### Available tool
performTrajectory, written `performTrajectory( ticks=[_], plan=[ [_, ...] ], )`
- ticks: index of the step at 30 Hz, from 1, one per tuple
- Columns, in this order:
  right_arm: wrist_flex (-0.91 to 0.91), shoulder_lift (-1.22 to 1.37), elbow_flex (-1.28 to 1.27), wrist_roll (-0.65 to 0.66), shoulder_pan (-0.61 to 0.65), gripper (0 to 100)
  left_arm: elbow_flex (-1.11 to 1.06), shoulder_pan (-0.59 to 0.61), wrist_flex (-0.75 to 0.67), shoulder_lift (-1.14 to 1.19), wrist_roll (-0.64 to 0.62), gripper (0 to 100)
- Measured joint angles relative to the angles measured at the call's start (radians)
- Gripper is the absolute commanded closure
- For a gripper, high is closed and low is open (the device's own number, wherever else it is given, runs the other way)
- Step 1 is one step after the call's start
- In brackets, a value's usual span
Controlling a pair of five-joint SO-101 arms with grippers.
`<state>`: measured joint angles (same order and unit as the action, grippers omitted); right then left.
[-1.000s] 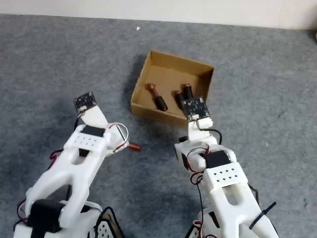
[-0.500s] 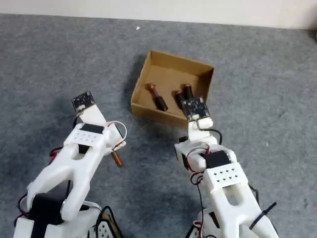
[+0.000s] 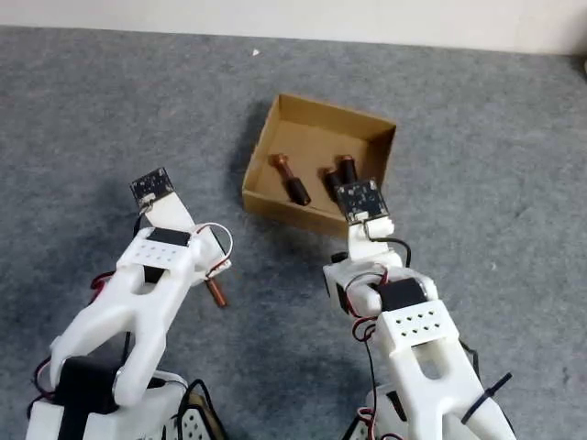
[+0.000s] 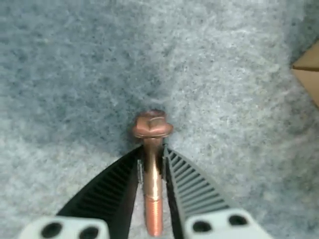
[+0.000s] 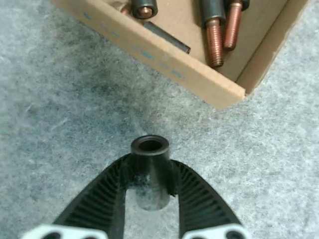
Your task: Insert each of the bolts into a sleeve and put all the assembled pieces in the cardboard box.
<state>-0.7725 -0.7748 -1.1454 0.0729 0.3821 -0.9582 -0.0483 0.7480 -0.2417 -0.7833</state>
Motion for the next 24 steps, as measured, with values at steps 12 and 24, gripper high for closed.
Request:
performTrajectory(
  ticks=[12, 24],
  plan=[
    [-0.002, -0.199, -0.069, 0.0, 0.0, 99.4, -0.044, 0.0, 0.0, -0.172, 0.048, 100],
    [-0.002, -0.45, -0.15, 0.0, 0.02, 99.4, -0.245, -0.008, 0.002, -0.816, 0.212, 100]
  ],
)
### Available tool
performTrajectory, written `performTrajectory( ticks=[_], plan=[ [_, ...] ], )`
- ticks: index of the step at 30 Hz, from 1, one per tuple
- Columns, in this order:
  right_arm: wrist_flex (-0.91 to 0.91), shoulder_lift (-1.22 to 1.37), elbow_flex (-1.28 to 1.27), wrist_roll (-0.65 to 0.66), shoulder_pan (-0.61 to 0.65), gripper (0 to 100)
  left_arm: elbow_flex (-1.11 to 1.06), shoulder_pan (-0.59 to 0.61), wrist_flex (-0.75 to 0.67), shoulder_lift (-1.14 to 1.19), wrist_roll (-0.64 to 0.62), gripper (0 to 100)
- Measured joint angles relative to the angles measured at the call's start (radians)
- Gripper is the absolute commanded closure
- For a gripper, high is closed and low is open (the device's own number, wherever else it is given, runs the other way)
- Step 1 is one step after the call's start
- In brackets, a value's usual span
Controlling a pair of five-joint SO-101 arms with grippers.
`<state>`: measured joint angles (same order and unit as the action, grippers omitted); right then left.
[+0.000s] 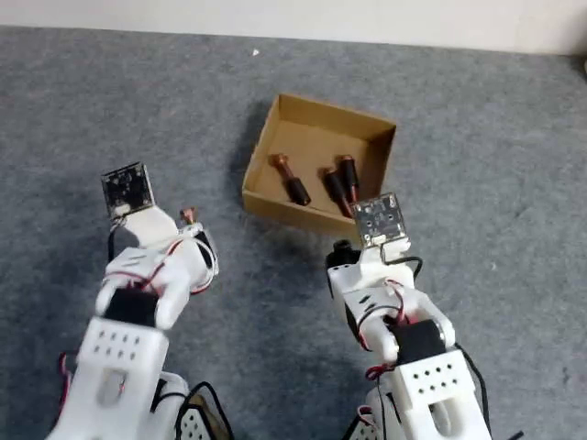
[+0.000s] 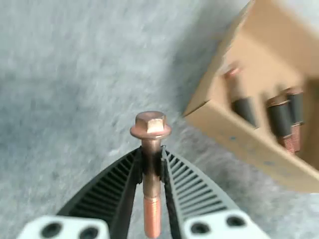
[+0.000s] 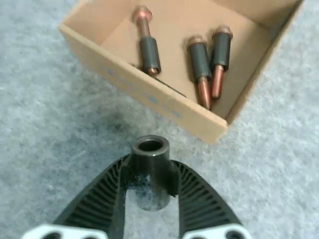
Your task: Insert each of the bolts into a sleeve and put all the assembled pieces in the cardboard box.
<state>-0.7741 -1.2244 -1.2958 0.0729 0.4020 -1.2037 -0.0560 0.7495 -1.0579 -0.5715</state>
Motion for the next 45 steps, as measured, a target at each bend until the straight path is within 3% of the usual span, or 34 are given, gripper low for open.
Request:
performTrajectory(
  ticks=[8, 16, 24, 29, 37, 45],
  plan=[
    [0.0, -0.13, 0.0, -0.173, 0.04, 99.4, -0.061, -0.077, 0.0, -0.342, 0.015, 100],
    [0.0, -0.324, -0.103, -0.189, 0.041, 99.4, -0.064, -0.087, 0.0, -0.563, 0.015, 100],
    [0.077, -0.577, -0.296, -0.189, 0.089, 99.4, -0.064, -0.095, -0.002, -0.658, 0.015, 99],
    [0.163, -0.592, -0.367, -0.137, 0.095, 99.4, -0.064, -0.098, -0.052, -0.717, 0.075, 99],
    [0.198, -0.594, -0.368, -0.127, 0.1, 99.4, -0.064, -0.212, -0.077, -0.738, 0.123, 99],
    [0.212, -0.594, -0.374, -0.112, 0.146, 99.4, -0.153, -0.287, -0.233, -0.741, 0.124, 99]
  ],
)
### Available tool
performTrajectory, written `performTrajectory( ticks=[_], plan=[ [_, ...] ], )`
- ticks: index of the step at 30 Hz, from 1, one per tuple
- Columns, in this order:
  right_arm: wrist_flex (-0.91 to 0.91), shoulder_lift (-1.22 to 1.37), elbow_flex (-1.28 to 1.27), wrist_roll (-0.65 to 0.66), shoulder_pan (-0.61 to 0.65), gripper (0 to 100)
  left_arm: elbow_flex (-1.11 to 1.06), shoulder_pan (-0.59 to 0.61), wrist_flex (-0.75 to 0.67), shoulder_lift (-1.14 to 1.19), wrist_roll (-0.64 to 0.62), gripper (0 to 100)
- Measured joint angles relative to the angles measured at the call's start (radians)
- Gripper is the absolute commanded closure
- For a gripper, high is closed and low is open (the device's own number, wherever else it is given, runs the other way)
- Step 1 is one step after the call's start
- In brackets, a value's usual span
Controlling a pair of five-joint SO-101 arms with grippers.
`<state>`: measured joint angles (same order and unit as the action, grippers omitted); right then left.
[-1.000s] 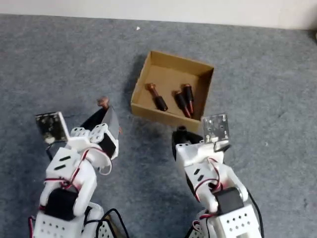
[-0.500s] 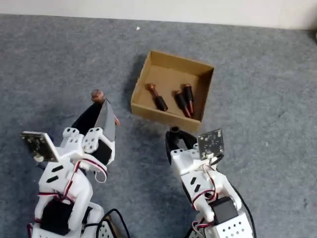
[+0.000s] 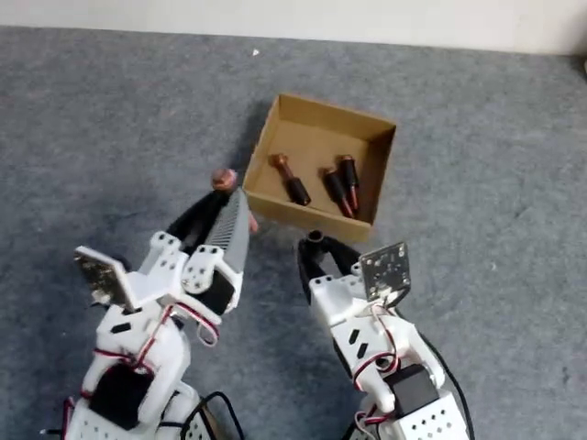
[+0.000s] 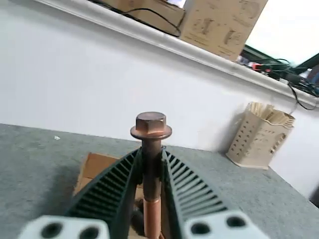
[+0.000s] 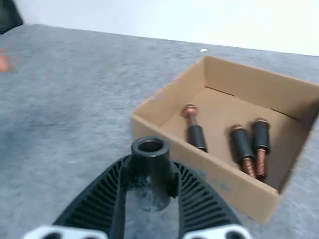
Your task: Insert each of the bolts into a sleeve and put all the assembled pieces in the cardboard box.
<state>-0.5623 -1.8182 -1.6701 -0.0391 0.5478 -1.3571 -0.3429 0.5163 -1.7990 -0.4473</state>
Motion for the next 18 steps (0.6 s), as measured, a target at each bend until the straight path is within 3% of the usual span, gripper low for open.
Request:
performTrajectory(
  ticks=[6, 18],
  plan=[
    [0.0, 0.0, 0.0, 0.084, 0.051, 99.4, -0.101, -0.089, -0.104, 0.0, 0.002, 99],
    [0.0, 0.0, 0.0, 0.094, 0.055, 99.4, -0.152, -0.216, -0.118, 0.0, 0.002, 99]
  ],
)
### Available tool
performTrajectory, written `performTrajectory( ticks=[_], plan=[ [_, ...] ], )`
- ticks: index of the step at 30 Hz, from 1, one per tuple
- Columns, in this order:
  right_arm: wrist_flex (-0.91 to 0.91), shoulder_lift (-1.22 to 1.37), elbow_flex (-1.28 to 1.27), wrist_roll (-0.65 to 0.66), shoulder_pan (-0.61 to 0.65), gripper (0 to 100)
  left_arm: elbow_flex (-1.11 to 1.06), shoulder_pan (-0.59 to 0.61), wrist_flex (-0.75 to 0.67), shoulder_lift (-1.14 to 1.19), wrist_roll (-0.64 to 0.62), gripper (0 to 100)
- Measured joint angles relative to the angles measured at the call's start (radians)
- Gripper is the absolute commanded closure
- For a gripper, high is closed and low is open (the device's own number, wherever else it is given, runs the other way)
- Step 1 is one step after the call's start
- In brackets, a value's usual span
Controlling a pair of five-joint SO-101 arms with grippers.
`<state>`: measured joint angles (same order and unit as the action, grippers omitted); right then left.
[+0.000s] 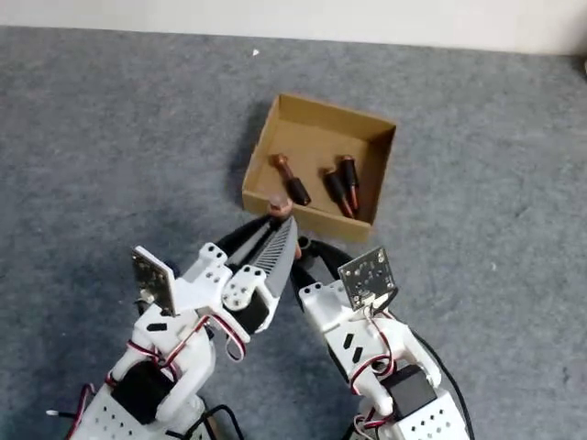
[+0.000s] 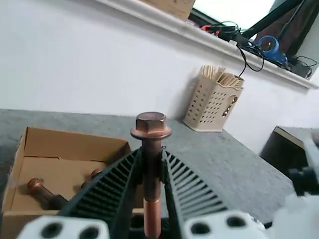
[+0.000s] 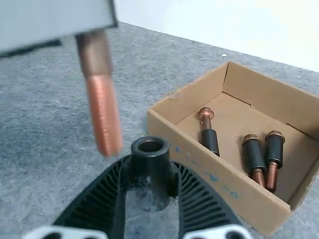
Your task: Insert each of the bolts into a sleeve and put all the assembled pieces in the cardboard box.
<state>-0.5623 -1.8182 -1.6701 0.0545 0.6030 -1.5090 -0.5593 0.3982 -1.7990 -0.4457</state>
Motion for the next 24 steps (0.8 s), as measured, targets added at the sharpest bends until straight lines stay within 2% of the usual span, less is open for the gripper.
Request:
performTrajectory(
  ticks=[7, 16, 24],
  plan=[
    [0.0, 0.0, 0.0, 0.0, 0.0, 99.4, -0.028, -0.002, 0.0, 0.0, 0.0, 99],
    [0.0, 0.0, 0.0, 0.055, 0.0, 99.4, -0.028, 0.021, -0.112, 0.0, 0.0, 99],
    [0.0, 0.0, 0.0, 0.061, 0.0, 99.4, -0.078, 0.034, -0.127, 0.0, 0.0, 99]
  ],
)
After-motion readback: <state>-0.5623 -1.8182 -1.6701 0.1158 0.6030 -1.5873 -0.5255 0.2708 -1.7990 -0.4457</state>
